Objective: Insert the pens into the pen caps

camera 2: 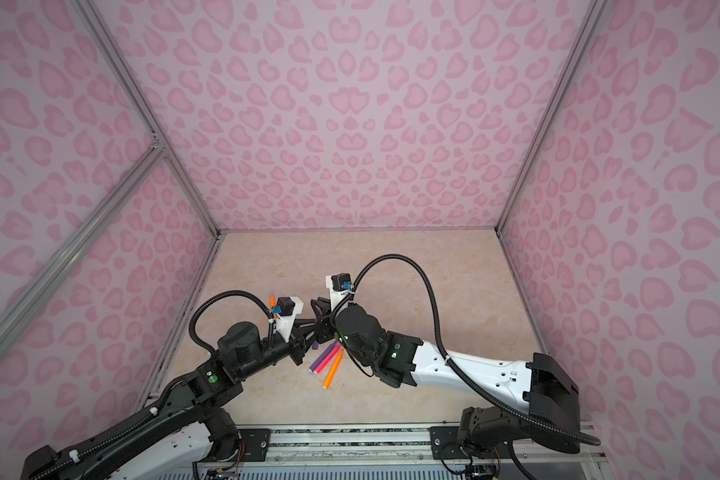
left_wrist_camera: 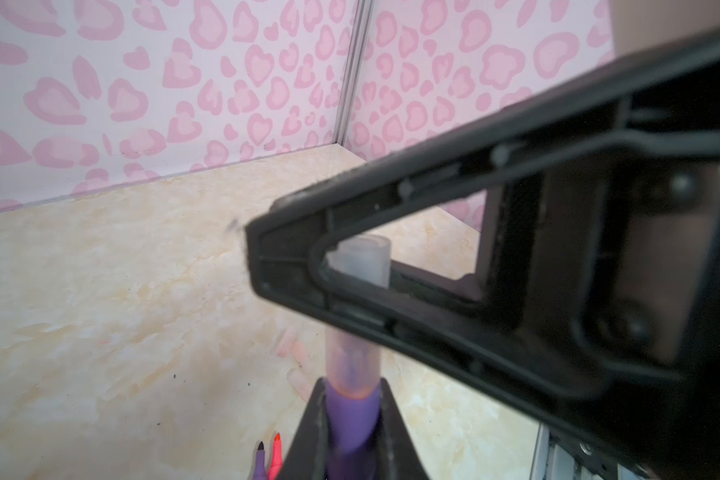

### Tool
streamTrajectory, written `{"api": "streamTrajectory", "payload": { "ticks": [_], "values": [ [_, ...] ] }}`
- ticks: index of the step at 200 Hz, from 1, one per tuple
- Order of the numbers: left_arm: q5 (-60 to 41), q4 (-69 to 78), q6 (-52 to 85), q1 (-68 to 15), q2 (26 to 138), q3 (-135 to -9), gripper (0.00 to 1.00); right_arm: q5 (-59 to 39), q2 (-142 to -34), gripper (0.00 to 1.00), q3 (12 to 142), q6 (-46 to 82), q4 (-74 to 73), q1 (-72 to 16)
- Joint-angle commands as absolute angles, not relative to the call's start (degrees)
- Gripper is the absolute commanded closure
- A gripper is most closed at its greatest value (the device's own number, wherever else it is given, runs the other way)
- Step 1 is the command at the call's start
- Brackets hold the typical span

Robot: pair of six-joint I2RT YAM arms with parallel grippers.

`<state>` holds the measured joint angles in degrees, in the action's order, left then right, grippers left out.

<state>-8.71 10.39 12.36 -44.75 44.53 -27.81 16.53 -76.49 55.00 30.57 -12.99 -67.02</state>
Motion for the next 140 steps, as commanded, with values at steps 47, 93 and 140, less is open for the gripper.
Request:
{"api": "streamTrajectory", "payload": {
  "ticks": [47, 93, 140],
  "values": [
    [-2.7, 17.5, 11.6, -44.7, 42.3, -27.7, 0.96, 20.3, -76.6, 1.0, 52.4, 34.8, -8.2, -70.8],
    [10.6, 13.3, 8.7, -45.0, 42.2, -29.9, 0.96, 30.4, -83.3, 1.0, 59.9, 47.2, 6.3, -72.1],
    [18.9, 11.8, 8.6, -45.4, 42.1, -30.3, 0.96, 32.4, -89.3, 1.0, 65.3, 50.6, 10.9, -72.9]
  ]
}}
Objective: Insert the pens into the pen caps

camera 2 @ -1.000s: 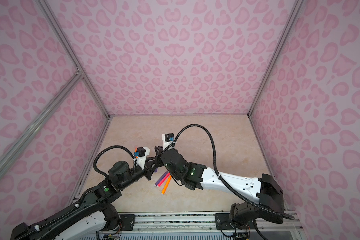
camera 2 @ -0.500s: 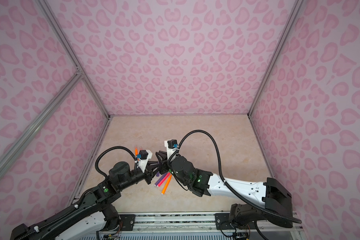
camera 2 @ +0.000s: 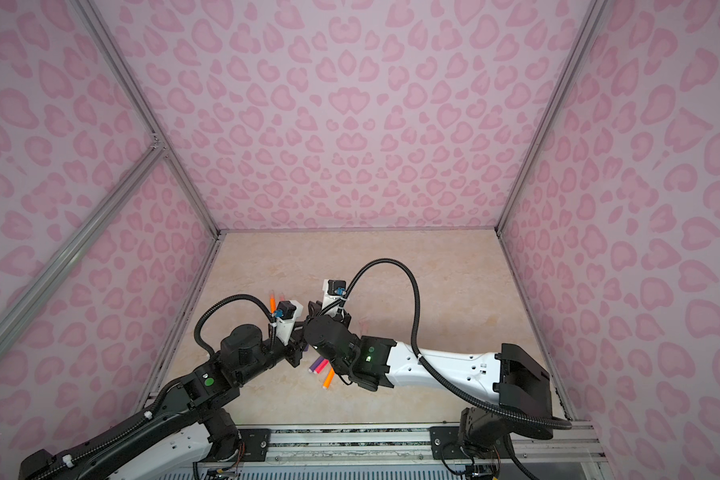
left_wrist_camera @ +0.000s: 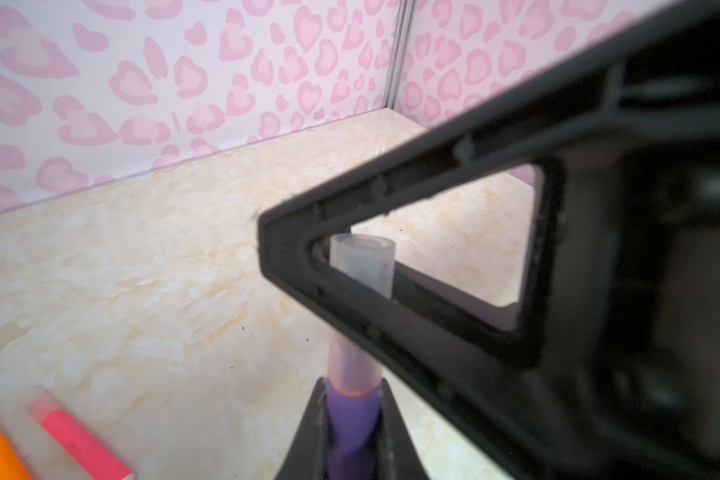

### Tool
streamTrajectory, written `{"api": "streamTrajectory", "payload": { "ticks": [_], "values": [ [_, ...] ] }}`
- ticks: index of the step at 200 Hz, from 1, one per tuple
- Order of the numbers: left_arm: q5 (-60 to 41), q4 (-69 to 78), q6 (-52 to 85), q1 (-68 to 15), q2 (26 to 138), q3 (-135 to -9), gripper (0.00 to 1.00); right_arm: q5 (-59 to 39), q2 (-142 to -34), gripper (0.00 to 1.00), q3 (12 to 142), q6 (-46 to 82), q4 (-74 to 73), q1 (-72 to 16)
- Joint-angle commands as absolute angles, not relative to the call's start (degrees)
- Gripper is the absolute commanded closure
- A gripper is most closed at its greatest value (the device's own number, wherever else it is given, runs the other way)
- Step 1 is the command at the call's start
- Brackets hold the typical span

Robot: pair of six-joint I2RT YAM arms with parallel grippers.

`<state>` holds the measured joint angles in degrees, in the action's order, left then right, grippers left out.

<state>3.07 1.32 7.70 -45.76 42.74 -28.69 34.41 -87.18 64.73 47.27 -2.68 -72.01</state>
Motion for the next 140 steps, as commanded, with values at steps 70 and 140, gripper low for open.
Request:
{"api": "streamTrajectory", "payload": {
  "ticks": [70, 140],
  "values": [
    [9.6, 8.8, 13.8, -43.4, 43.3, -33.9, 0.96, 21.9, -84.7, 1.0, 55.2, 40.7, -11.4, -73.0],
    [-19.2, 13.4, 19.9, -35.4, 48.3, -39.0, 0.96, 0.2, -77.4, 1.0, 45.7, 36.8, -26.6, -68.5]
  ]
}}
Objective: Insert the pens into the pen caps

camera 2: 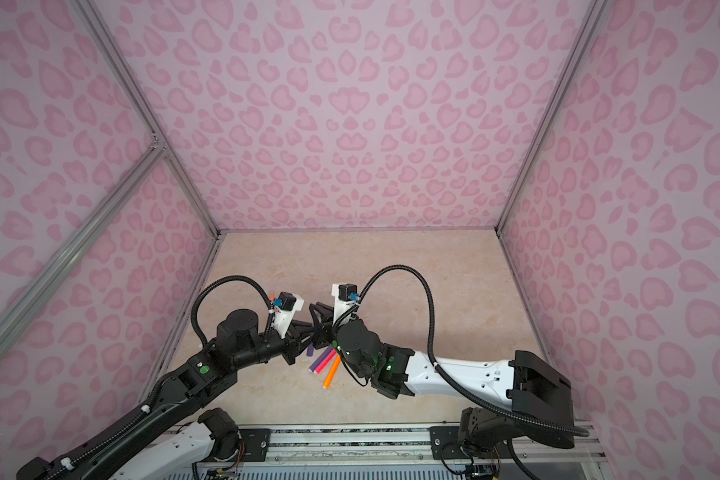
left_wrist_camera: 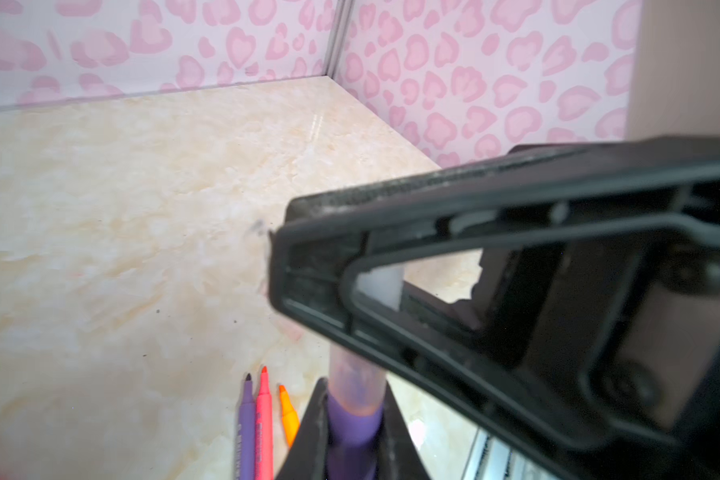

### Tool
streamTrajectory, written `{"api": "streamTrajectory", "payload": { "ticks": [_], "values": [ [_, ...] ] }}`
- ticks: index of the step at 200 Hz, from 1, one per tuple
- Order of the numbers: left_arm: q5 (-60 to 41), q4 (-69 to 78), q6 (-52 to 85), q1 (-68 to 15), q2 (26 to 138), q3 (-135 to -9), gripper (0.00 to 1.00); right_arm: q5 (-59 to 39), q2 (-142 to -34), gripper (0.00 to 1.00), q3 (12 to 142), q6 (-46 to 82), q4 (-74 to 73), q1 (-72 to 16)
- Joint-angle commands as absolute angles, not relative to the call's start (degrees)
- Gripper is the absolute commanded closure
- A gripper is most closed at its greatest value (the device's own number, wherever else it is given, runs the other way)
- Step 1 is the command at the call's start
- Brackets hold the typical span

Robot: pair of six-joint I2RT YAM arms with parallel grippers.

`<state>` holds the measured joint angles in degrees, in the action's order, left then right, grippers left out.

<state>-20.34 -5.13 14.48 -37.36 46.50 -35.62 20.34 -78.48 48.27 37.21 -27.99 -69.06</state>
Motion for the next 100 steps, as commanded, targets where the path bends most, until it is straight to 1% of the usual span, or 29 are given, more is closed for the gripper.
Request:
{"api": "streamTrajectory", "payload": {
  "ticks": [1, 22, 39, 49, 73, 100],
  "values": [
    [-19.3, 13.4, 19.9, -35.4, 48.3, -39.1, 0.96, -0.2, -77.4, 1.0, 45.7, 36.8, -26.8, -68.5],
    [-21.3, 14.4, 19.9, -35.1, 49.0, -39.6, 0.96, -3.4, -76.3, 1.0, 45.2, 36.2, -26.4, -68.0],
    [-21.1, 14.5, 19.3, -35.0, 48.6, -39.8, 0.96, -1.3, -75.7, 1.0, 45.7, 35.3, -23.5, -68.2],
    [-19.2, 13.8, 18.7, -35.1, 48.0, -40.0, 0.96, 3.3, -75.5, 1.0, 46.9, 36.0, -18.7, -68.8],
    [-10.7, 12.1, 16.3, -35.1, 45.5, -39.0, 0.96, 20.7, -77.2, 1.0, 53.2, 39.6, -3.2, -72.0],
    [0.7, 11.3, 13.6, -36.7, 43.1, -37.6, 0.96, 33.4, -81.9, 1.0, 59.5, 44.6, 8.5, -74.7]
  ]
}}
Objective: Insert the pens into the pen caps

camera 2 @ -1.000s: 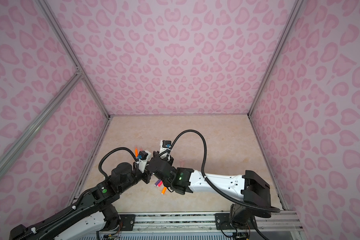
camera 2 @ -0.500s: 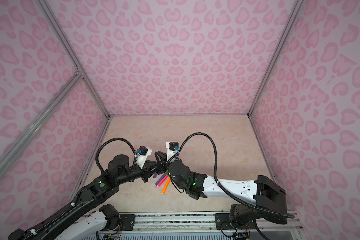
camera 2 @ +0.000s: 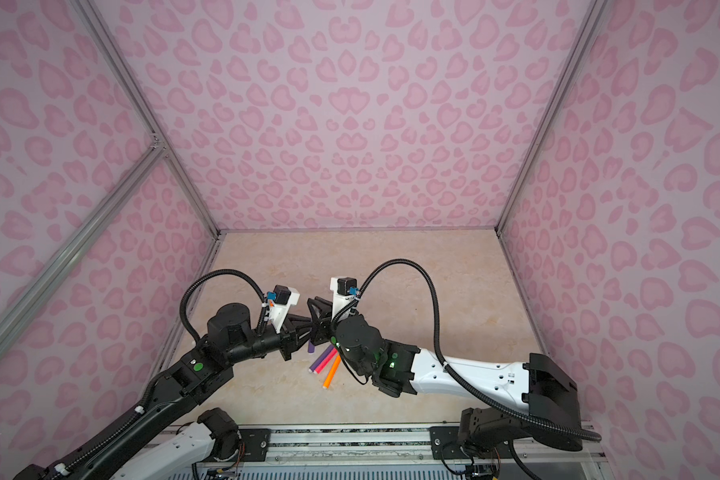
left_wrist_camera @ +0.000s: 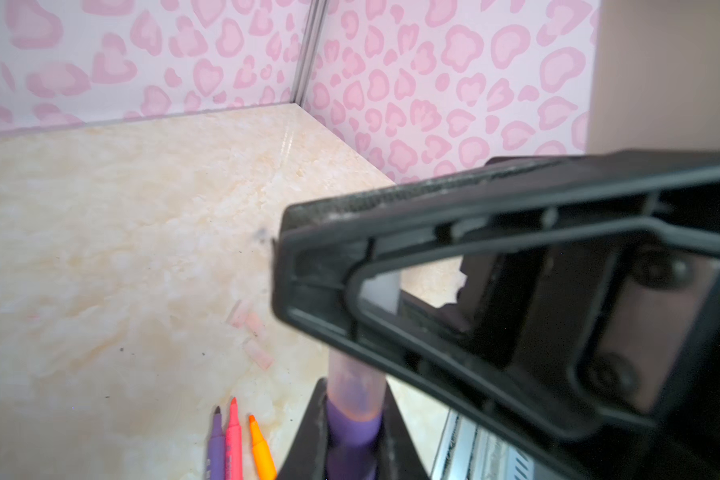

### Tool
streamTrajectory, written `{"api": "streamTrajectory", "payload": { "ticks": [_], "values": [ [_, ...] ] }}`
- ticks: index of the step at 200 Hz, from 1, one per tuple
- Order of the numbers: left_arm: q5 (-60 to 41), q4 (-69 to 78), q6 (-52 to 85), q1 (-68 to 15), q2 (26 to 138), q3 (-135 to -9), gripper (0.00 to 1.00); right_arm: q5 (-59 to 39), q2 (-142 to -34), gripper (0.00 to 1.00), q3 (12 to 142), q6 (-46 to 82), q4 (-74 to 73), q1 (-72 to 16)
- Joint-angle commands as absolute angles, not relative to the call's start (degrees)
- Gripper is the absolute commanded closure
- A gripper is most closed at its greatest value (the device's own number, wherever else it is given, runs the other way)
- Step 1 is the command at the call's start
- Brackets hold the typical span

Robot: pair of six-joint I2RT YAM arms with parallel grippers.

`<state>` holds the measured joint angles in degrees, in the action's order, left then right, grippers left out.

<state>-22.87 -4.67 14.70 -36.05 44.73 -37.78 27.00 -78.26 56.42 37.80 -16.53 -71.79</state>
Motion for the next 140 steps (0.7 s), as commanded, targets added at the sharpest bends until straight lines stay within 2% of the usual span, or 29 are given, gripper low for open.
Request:
{"api": "streamTrajectory", "payload": {
  "ticks": [1, 39, 62, 94, 140],
  "values": [
    [1.2, 11.3, 13.4, -36.8, 43.0, -37.5, 0.96, 33.7, -82.1, 1.0, 59.6, 44.8, 8.9, -74.8],
    [17.0, 8.8, 9.1, -43.8, 42.0, -37.7, 0.96, 37.1, -86.7, 1.0, 64.2, 49.2, 13.3, -75.1],
    [23.0, 9.0, 7.8, -46.4, 43.4, -38.0, 0.96, 36.9, -87.5, 1.0, 64.9, 49.9, 13.0, -75.1],
    [21.1, 8.6, 9.4, -46.8, 44.9, -39.1, 0.96, 34.8, -86.8, 1.0, 62.1, 48.7, 7.6, -75.1],
    [11.6, 8.2, 13.0, -45.1, 44.7, -41.0, 0.96, 24.1, -82.5, 1.0, 52.3, 43.1, -10.8, -74.3]
  ]
}}
